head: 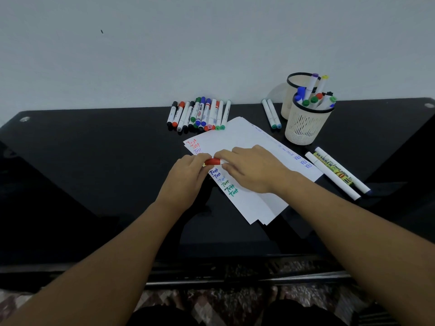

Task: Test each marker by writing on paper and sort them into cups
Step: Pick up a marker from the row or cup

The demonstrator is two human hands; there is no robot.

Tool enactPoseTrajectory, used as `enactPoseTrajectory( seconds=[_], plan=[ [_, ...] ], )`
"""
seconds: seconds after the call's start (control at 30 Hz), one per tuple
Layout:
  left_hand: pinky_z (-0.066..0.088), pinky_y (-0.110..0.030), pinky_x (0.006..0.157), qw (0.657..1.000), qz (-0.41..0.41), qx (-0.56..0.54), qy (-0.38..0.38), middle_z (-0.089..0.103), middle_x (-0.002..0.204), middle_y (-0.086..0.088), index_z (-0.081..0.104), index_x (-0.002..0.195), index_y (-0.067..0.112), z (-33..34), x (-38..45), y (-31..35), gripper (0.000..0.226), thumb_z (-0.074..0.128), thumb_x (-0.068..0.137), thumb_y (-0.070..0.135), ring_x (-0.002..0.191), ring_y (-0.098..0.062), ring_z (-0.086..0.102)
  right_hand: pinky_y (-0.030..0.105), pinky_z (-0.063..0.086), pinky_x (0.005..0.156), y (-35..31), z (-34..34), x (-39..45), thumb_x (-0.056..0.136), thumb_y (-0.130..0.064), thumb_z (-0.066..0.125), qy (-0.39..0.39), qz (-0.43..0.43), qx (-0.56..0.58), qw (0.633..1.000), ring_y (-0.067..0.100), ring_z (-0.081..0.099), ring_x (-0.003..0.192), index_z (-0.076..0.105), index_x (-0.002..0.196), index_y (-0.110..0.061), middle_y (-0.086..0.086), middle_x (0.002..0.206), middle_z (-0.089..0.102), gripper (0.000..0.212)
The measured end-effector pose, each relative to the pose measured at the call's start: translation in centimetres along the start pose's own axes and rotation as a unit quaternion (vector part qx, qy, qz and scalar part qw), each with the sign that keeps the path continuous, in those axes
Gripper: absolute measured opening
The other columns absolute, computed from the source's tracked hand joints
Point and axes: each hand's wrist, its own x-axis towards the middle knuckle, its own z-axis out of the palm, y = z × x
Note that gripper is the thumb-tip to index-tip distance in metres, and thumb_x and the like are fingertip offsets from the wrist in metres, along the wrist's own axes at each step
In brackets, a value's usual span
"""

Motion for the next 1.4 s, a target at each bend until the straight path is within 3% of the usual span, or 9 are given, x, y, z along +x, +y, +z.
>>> enactPoseTrajectory(
  seconds=[0.17,0.5,0.7,0.9,1.0,1.13,1.3,1.4],
  plan=[
    [0.053,-0.04,0.072,1.0,0.01,-0.002,0.002,0.065,0.099,-0.006,0.061,0.128,0.012,0.1,-0.1,-0.1,0.028,0.058,0.103,0.025,0.084,-0.02,0.058,0.043,0.049,0.073,-0.7,0.7,0.7,0.11,-0.046,0.029,-0.002,0.004,0.023,1.0,0.021,0.058,0.082,0.047,0.122,-0.026,-0.001,0.098,0.058,0.029],
    [0.051,-0.035,0.07,0.999,0.036,-0.01,-0.006,0.065,0.093,-0.005,0.065,0.121,0.011,-0.2,-0.2,0.1,0.023,0.059,0.102,0.022,0.081,-0.019,0.058,0.033,0.046,0.056,-0.8,1.3,0.7,0.106,-0.061,0.022,0.054,0.016,-0.072,0.996,0.018,0.06,0.067,0.052,0.11,-0.038,-0.006,0.074,0.062,0.037],
    [0.052,-0.037,0.068,0.999,0.044,-0.015,-0.001,0.064,0.09,-0.005,0.066,0.12,0.011,-0.2,-0.2,0.2,0.022,0.062,0.101,0.021,0.079,-0.019,0.057,0.031,0.041,0.053,-0.4,1.1,0.7,0.105,-0.065,0.024,0.061,0.012,-0.084,0.995,0.018,0.059,0.065,0.053,0.108,-0.037,-0.006,0.072,0.062,0.04],
    [0.053,-0.041,0.068,0.999,0.035,-0.014,0.019,0.065,0.09,-0.005,0.066,0.112,0.011,0.0,-0.3,-0.2,0.021,0.059,0.1,0.027,0.079,-0.02,0.058,0.036,0.04,0.061,-0.9,0.9,0.9,0.109,-0.049,0.025,0.043,-0.037,-0.058,0.997,0.02,0.057,0.077,0.053,0.116,-0.027,-0.005,0.09,0.058,0.037],
    [0.052,-0.038,0.066,0.999,0.048,-0.013,0.014,0.064,0.088,-0.004,0.067,0.113,0.01,-0.1,-0.3,0.1,0.019,0.06,0.1,0.023,0.078,-0.018,0.057,0.035,0.044,0.058,-0.7,0.7,0.7,0.108,-0.056,0.023,0.039,-0.023,-0.065,0.997,0.018,0.059,0.069,0.053,0.11,-0.033,-0.006,0.077,0.061,0.038],
    [0.051,-0.037,0.064,0.999,0.049,-0.009,0.009,0.062,0.085,-0.003,0.067,0.111,0.01,-0.2,-0.3,0.0,0.017,0.061,0.1,0.021,0.075,-0.017,0.055,0.03,0.035,0.052,-0.4,1.0,0.5,0.104,-0.066,0.021,0.054,-0.002,-0.084,0.995,0.018,0.058,0.062,0.053,0.112,-0.038,-0.006,0.069,0.06,0.044],
    [0.051,-0.038,0.067,1.0,0.023,-0.007,0.015,0.061,0.088,-0.002,0.065,0.11,0.013,0.0,-0.2,-0.3,0.015,0.062,0.1,0.024,0.077,-0.017,0.055,0.036,0.052,0.064,-0.3,0.8,0.6,0.105,-0.062,0.026,0.041,0.016,-0.064,0.997,0.02,0.066,0.079,0.047,0.132,-0.037,-0.005,0.092,0.07,0.042],
    [0.051,-0.038,0.07,1.0,-0.008,0.006,0.03,0.062,0.092,0.0,0.063,0.109,0.013,0.2,0.0,-0.4,0.015,0.062,0.101,0.026,0.082,-0.017,0.055,0.039,0.049,0.071,0.0,0.2,0.0,0.108,-0.037,0.033,0.034,0.061,0.045,0.997,0.026,0.063,0.084,0.029,0.147,-0.03,0.005,0.117,0.068,0.041]
  ],
)
